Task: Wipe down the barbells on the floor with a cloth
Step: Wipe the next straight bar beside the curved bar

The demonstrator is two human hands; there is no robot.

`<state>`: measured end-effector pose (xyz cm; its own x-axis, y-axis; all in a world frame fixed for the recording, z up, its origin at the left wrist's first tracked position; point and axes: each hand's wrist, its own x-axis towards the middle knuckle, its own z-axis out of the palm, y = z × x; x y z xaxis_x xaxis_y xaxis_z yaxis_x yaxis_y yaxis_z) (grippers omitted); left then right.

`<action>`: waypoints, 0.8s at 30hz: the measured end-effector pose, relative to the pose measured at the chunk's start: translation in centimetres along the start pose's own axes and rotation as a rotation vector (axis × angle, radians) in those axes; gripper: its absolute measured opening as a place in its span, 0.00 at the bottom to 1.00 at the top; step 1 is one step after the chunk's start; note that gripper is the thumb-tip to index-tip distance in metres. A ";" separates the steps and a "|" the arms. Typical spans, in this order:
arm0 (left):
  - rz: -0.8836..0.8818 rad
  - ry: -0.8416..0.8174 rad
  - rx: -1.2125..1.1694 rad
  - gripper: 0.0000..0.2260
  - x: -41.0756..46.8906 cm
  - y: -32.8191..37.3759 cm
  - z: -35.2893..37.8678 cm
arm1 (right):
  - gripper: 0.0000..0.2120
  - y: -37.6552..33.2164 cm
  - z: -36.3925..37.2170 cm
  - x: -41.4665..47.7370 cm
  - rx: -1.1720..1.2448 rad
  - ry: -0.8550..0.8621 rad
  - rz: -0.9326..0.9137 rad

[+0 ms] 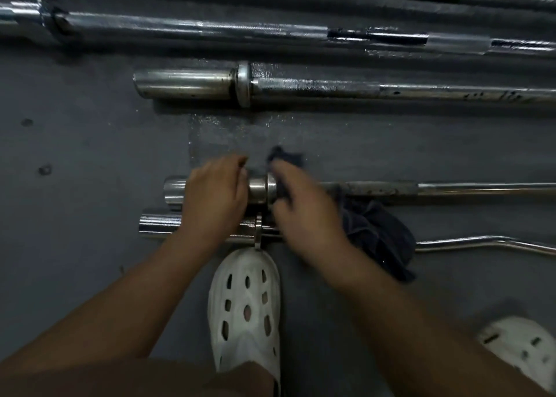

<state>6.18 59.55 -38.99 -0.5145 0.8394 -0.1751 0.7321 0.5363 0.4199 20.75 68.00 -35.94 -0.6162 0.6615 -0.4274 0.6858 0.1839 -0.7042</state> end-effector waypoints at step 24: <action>0.113 -0.001 0.083 0.20 1.9 -0.8 0.7 | 0.39 -0.8 -0.3 1.2 -0.082 -0.085 -0.062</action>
<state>4.95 60.83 -40.28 -0.4262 0.8950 -0.1317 0.8200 0.4437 0.3616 19.59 68.83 -35.67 -0.6869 0.5833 -0.4334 0.6724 0.2839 -0.6836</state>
